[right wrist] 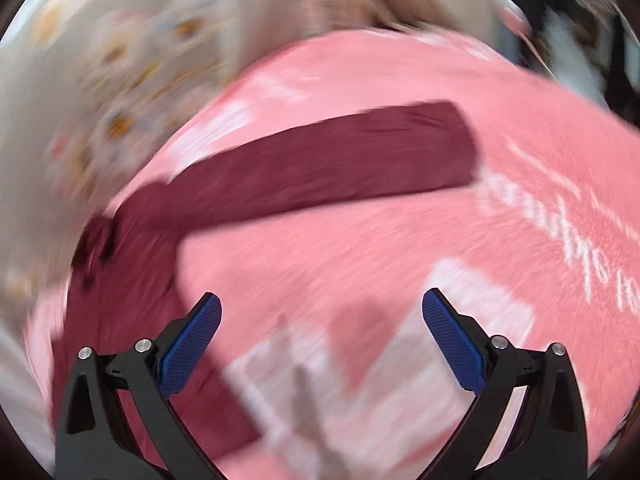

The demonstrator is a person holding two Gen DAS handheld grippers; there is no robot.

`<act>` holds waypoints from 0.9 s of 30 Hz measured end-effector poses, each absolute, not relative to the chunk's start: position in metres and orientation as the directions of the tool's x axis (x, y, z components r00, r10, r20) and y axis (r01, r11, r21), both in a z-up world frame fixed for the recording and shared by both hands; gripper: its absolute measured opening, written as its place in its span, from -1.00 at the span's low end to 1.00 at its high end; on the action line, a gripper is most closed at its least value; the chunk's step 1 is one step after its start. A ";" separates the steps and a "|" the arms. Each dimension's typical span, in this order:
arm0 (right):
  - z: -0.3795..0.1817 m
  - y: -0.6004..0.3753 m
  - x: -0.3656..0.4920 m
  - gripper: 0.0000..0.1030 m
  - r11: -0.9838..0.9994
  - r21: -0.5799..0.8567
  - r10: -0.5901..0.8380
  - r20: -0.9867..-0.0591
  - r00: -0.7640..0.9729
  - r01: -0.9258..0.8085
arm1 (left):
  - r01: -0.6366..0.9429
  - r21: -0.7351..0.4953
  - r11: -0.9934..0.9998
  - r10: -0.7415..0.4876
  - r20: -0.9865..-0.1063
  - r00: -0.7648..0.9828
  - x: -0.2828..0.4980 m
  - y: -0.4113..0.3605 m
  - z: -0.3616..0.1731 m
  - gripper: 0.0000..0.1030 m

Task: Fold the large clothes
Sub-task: 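Grasp the jacket sleeve cuff with the right gripper and lift it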

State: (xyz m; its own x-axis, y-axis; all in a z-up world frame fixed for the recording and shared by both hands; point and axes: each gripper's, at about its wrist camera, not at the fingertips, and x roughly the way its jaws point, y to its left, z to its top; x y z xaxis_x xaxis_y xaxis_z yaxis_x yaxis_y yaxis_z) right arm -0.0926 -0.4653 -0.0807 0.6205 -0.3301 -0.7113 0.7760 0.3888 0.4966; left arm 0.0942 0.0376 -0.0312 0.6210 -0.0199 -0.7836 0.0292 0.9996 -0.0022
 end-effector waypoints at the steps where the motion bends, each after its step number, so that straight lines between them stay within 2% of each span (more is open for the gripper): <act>1: -0.088 -0.481 -0.097 0.91 0.348 0.515 -0.335 -0.712 0.617 0.783 | 0.017 -0.010 1.000 -0.019 -0.785 0.619 0.099 0.040 -0.032 0.75; 9: -0.121 -0.548 -0.104 0.89 0.198 0.583 -0.352 -0.708 0.612 0.788 | -0.031 0.055 0.998 0.062 -0.787 0.613 0.134 0.042 -0.037 0.75; 10: -0.120 -0.552 -0.101 0.78 0.200 0.576 -0.367 -0.706 0.606 0.792 | -0.037 0.063 0.997 0.072 -0.788 0.612 0.138 0.043 -0.038 0.75; 11: -0.119 -0.556 -0.097 0.49 0.203 0.564 -0.381 -0.708 0.595 0.801 | -0.040 0.070 0.997 0.080 -0.789 0.609 0.141 0.044 -0.039 0.75; 13: -0.118 -0.566 -0.090 0.17 0.195 0.561 -0.395 -0.705 0.588 0.804 | -0.044 0.082 0.996 0.091 -0.789 0.608 0.147 0.046 -0.041 0.75; 16: -0.108 -0.580 -0.069 -0.70 0.214 0.582 -0.395 -0.683 0.615 0.784 | -0.052 0.112 0.992 0.121 -0.782 0.612 0.155 0.049 -0.044 0.75; 17: -0.095 -0.577 -0.057 -0.77 0.245 0.582 -0.404 -0.665 0.627 0.775 | -0.058 0.127 0.990 0.136 -0.779 0.613 0.158 0.051 -0.045 0.75; 22: -0.002 -0.509 0.019 -0.83 0.574 0.532 -0.379 -0.501 0.778 0.623 | -0.094 0.148 0.985 0.174 -0.778 0.604 0.172 0.064 -0.049 0.75; 25: 0.047 -0.431 0.075 -0.84 0.764 0.476 -0.244 -0.411 0.878 0.435 | -0.121 0.150 0.981 0.193 -0.780 0.596 0.180 0.075 -0.051 0.75; 27: 0.064 -0.380 0.105 -0.84 0.840 0.438 -0.149 -0.382 0.912 0.321 | -0.139 0.150 0.979 0.204 -0.781 0.591 0.182 0.082 -0.052 0.75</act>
